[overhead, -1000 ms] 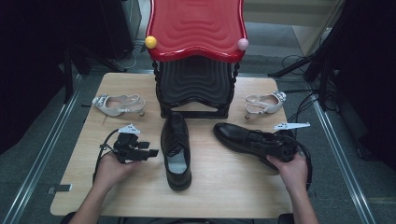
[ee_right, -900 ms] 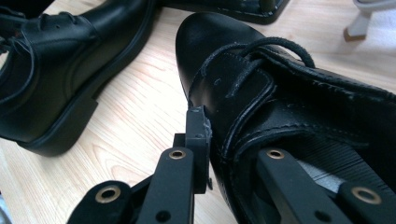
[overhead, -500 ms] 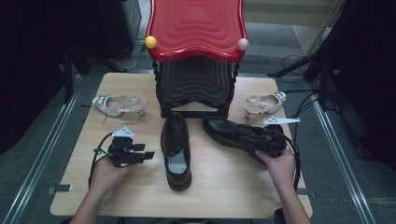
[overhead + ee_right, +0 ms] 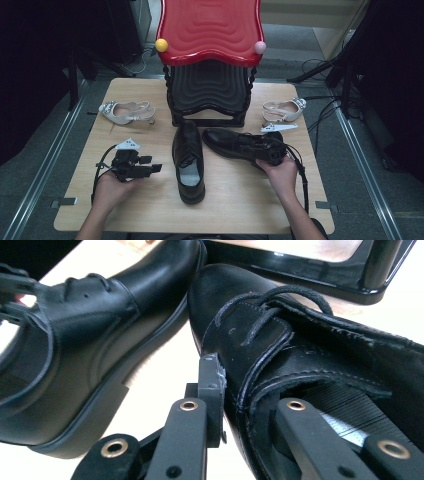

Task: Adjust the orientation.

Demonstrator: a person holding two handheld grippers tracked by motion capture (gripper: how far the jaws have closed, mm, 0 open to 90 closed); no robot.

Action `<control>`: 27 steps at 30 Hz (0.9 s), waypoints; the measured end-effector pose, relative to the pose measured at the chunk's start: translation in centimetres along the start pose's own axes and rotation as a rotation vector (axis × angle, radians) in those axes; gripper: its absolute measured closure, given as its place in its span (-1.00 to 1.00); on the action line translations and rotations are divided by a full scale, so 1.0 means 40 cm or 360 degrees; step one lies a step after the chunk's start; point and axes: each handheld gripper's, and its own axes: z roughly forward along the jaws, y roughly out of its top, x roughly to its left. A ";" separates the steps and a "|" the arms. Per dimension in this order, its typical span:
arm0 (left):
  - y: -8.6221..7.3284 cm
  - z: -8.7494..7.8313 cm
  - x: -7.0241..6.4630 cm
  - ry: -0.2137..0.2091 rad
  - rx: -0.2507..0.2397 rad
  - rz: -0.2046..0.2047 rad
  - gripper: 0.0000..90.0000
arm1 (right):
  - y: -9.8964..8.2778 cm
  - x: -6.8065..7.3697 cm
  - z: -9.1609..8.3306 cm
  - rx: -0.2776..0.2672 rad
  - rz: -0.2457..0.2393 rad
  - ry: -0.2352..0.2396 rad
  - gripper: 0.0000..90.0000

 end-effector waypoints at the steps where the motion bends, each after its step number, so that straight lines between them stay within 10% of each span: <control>1: 0.001 0.001 -0.001 -0.0003 0.0001 0.0010 -0.10 | -0.001 0.002 0.001 -0.0010 -0.0006 -0.0006 0.81; 27: 0.056 0.060 -0.009 -0.0071 0.0031 0.0097 -0.09 | -0.039 0.048 -0.016 -0.0028 -0.0037 -0.0154 0.53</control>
